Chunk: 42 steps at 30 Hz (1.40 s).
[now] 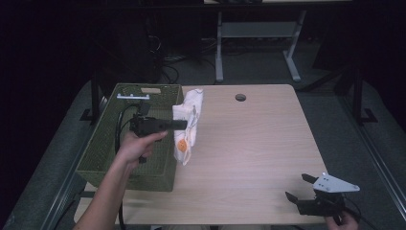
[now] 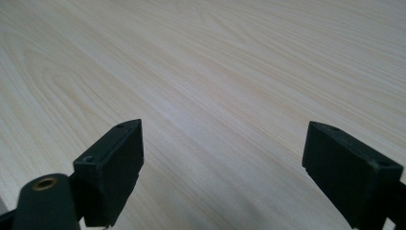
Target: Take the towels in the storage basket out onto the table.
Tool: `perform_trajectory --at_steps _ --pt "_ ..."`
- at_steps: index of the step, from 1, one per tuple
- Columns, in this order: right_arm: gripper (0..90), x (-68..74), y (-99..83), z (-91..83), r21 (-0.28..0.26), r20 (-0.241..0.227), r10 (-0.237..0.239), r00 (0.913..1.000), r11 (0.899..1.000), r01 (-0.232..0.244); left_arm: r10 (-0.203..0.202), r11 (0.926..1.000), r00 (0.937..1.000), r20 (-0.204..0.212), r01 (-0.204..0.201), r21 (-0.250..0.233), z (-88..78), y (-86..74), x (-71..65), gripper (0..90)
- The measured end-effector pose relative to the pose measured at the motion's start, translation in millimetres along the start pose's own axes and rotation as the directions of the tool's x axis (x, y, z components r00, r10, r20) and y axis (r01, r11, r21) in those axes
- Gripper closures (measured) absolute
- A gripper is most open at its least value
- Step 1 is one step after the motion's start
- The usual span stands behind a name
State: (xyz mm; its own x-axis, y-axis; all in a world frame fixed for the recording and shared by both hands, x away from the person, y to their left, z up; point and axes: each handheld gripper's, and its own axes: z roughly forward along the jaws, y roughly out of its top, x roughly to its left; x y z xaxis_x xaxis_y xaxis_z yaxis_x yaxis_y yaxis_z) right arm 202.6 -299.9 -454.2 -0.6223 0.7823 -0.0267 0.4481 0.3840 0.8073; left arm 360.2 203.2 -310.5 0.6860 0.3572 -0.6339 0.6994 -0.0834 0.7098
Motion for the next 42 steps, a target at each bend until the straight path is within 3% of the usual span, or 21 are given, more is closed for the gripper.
perform_trajectory --at_steps 12,14,19,31,42 --pt "13.9 1.2 -0.3 -0.7 -0.003 0.002 -0.003 1.0000 1.000 0.003 0.017 0.9992 0.9998 0.005 -0.017 0.035 22.1 0.7 -4.4 79.5" --pt "13.8 1.5 0.0 -1.0 -0.004 0.002 -0.003 1.0000 1.000 0.003 0.010 0.9994 0.9996 0.026 -0.011 0.034 27.5 -1.2 -6.1 79.5" --pt "13.8 2.2 1.1 0.3 -0.001 -0.005 -0.008 1.0000 1.000 0.008 0.034 0.9958 0.9986 0.040 -0.037 0.084 43.7 -5.1 -10.0 79.4" --pt "13.9 3.3 1.3 0.0 -0.003 -0.006 0.001 1.0000 1.000 -0.001 0.021 0.9922 0.9987 0.046 -0.027 0.121 73.9 -12.3 -6.6 79.3" --pt "13.9 3.2 1.5 -0.2 -0.005 -0.007 -0.015 0.9999 1.000 0.015 0.010 0.9927 0.9992 0.038 -0.014 0.120 103.4 -19.5 -4.6 79.3"
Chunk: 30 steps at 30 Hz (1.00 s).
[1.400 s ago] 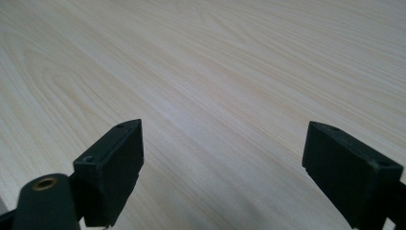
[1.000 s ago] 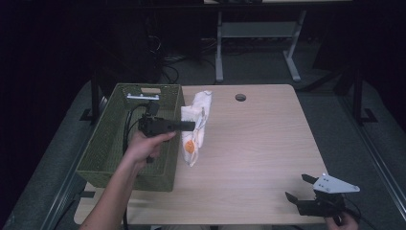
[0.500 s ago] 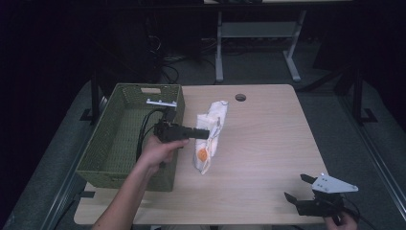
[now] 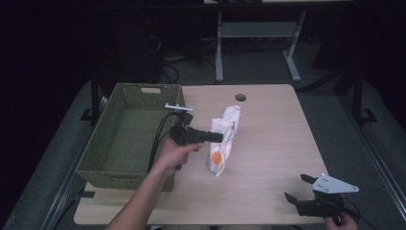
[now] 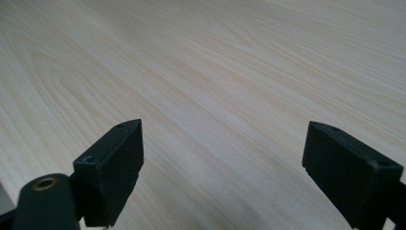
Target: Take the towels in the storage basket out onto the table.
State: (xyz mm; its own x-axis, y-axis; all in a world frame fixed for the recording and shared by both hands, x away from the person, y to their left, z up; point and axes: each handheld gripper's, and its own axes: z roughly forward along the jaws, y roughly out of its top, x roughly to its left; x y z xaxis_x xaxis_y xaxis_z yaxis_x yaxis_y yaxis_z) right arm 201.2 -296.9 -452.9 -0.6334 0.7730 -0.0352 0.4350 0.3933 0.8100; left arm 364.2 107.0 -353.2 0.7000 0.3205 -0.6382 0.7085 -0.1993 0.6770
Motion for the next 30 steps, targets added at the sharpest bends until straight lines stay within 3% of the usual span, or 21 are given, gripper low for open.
perform_trajectory --at_steps 12,18,26,30 --pt "13.9 0.6 0.6 1.0 0.010 0.010 -0.009 0.9999 1.000 0.009 -0.014 0.9998 0.9997 -0.018 0.014 0.016 38.3 -4.5 10.1 79.1" --pt "13.9 1.8 1.0 1.2 0.014 0.007 -0.001 1.0000 1.000 0.001 -0.016 0.9997 0.9986 -0.049 0.017 0.018 55.6 -9.0 13.6 79.2" --pt "13.9 1.8 1.2 0.4 0.015 0.007 -0.004 1.0000 1.000 0.004 -0.037 0.9986 0.9983 -0.045 0.038 0.035 76.6 -16.4 19.3 79.3" --pt "13.8 1.5 0.9 0.1 0.013 0.007 -0.005 1.0000 1.000 0.005 -0.032 0.9979 0.9963 -0.080 0.037 0.054 91.4 -21.5 21.1 79.3"
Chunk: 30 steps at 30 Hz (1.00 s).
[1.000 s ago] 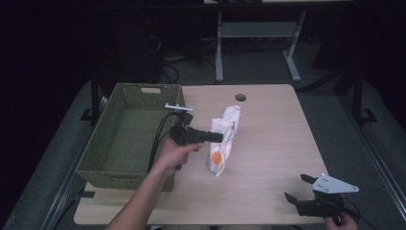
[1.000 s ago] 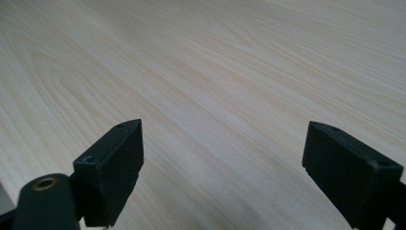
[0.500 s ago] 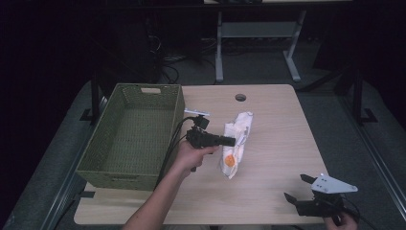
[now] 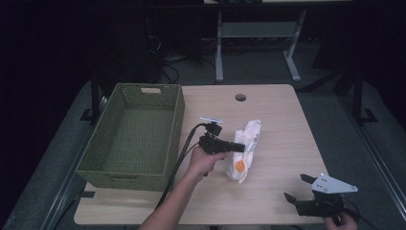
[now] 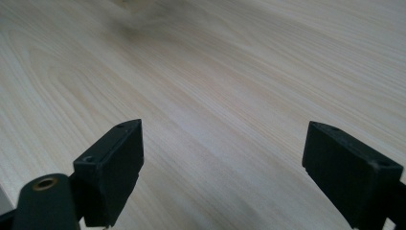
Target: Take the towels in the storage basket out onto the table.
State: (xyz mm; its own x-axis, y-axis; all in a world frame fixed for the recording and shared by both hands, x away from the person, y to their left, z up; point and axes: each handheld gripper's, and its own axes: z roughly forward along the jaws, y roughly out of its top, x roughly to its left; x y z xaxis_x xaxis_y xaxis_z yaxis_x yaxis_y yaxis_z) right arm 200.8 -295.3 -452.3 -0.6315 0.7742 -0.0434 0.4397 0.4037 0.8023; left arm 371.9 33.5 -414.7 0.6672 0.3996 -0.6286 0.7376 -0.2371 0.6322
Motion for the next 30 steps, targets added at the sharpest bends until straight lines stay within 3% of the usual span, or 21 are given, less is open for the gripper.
perform_trajectory --at_steps 9,13,24,30 --pt "13.9 -0.3 -0.5 -2.1 -0.009 0.000 0.003 1.0000 1.000 -0.003 -0.008 1.0000 0.9975 -0.070 0.008 0.002 17.9 -8.2 1.4 78.6" --pt "13.8 0.0 -0.2 -1.4 -0.008 -0.002 0.001 1.0000 1.000 -0.001 -0.009 0.9999 0.9975 -0.070 0.009 0.008 22.0 -10.0 1.8 77.6" --pt "13.9 0.0 -0.5 -1.6 -0.012 -0.003 -0.001 1.0000 1.000 0.001 -0.060 0.9982 0.9926 -0.106 0.059 -0.012 24.2 -11.6 11.9 75.2" --pt "13.9 -0.3 -0.9 -2.3 -0.013 -0.004 0.001 1.0000 1.000 -0.001 -0.083 0.9964 0.9862 -0.143 0.080 -0.029 21.5 -10.6 18.4 70.5"
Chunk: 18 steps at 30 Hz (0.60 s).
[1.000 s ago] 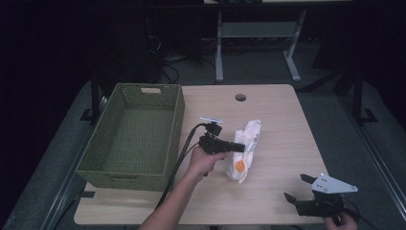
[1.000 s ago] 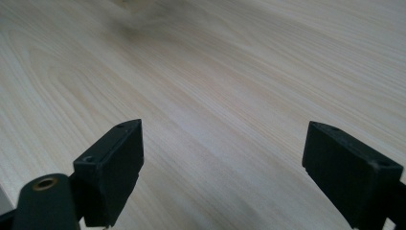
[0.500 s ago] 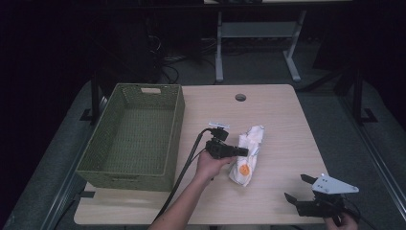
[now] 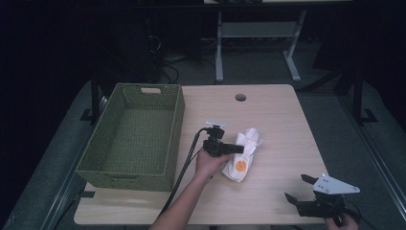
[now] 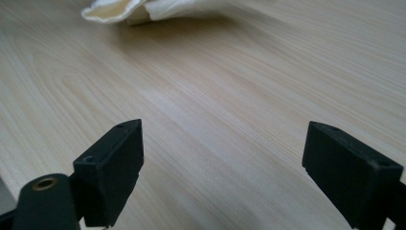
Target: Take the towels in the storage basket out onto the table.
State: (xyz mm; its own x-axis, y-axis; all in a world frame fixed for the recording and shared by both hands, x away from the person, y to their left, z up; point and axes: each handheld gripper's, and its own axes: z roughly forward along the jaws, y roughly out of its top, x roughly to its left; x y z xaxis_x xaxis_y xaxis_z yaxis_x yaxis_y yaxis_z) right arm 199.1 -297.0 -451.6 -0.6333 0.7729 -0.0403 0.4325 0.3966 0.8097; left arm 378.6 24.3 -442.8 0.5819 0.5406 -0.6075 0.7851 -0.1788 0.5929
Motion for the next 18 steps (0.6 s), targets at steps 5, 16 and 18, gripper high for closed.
perform_trajectory --at_steps 5,16,18 --pt "13.9 0.1 -0.4 0.0 0.002 0.000 0.004 1.0000 1.000 -0.004 0.014 0.9999 0.9999 0.008 -0.014 -0.004 -2.0 -5.3 -0.4 65.9" --pt "13.9 2.3 1.4 1.4 0.005 -0.001 -0.004 1.0000 1.000 0.004 0.095 0.9949 0.9952 0.026 -0.094 -0.036 -33.9 -17.4 -8.3 58.8" --pt "13.9 2.6 1.6 1.5 0.007 -0.001 -0.001 1.0000 1.000 0.001 0.100 0.9943 0.9947 0.022 -0.099 -0.040 -36.4 -18.6 -8.6 57.4"
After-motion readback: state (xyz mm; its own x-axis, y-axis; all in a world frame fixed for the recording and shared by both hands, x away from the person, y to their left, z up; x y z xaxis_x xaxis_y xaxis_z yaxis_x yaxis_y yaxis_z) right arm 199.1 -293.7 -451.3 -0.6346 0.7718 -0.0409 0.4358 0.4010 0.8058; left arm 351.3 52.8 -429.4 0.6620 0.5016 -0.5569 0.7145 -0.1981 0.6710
